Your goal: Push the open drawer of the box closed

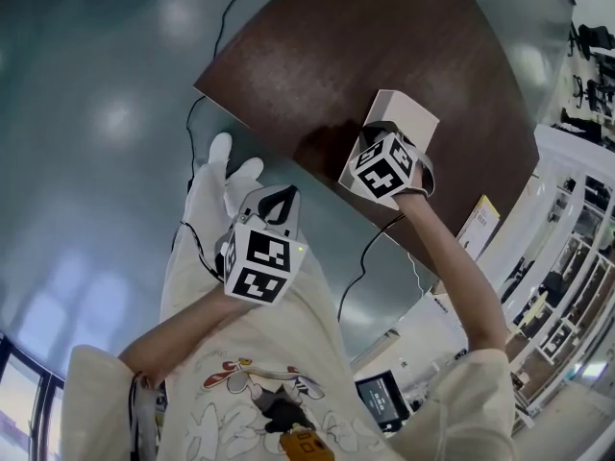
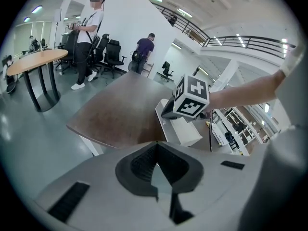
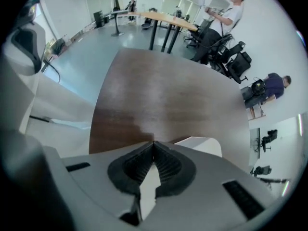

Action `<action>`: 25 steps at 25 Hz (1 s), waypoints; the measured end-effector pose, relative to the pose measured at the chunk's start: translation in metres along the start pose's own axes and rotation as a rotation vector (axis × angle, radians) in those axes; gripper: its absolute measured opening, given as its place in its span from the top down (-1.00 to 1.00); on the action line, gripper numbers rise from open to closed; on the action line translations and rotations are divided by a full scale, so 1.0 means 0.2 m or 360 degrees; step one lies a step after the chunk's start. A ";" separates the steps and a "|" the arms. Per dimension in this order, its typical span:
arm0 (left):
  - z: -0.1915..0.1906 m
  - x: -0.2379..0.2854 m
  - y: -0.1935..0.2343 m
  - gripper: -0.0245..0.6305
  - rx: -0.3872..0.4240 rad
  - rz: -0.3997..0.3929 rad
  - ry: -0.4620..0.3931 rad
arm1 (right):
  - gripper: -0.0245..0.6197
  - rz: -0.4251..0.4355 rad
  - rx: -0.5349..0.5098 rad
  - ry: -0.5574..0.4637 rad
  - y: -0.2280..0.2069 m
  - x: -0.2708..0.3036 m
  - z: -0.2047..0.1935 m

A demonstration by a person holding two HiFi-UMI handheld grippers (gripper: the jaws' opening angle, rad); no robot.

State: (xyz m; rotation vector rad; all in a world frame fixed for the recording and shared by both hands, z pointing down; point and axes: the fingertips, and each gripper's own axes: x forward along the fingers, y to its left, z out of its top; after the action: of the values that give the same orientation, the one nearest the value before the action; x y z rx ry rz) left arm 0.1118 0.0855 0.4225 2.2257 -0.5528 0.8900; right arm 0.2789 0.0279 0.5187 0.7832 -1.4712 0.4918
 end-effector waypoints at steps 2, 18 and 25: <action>0.00 -0.01 -0.01 0.91 0.0017 0.0004 -0.0007 | 0.90 -0.0030 0.0107 -0.0093 -0.01 -0.05 0.02; -0.06 -0.17 -0.19 0.91 0.0272 0.0036 -0.0004 | 0.91 -0.0318 0.0685 -0.0777 0.20 -0.67 0.02; 0.02 -0.44 -0.08 0.91 0.0395 0.0032 -0.0060 | 0.91 -0.0415 0.0962 -0.0994 0.41 -0.93 0.14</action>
State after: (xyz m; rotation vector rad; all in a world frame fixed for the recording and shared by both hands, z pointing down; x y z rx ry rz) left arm 0.0638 0.1053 0.3508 2.4676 -0.5056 0.9736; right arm 0.1873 0.0935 0.3474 1.7009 -1.7664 0.5217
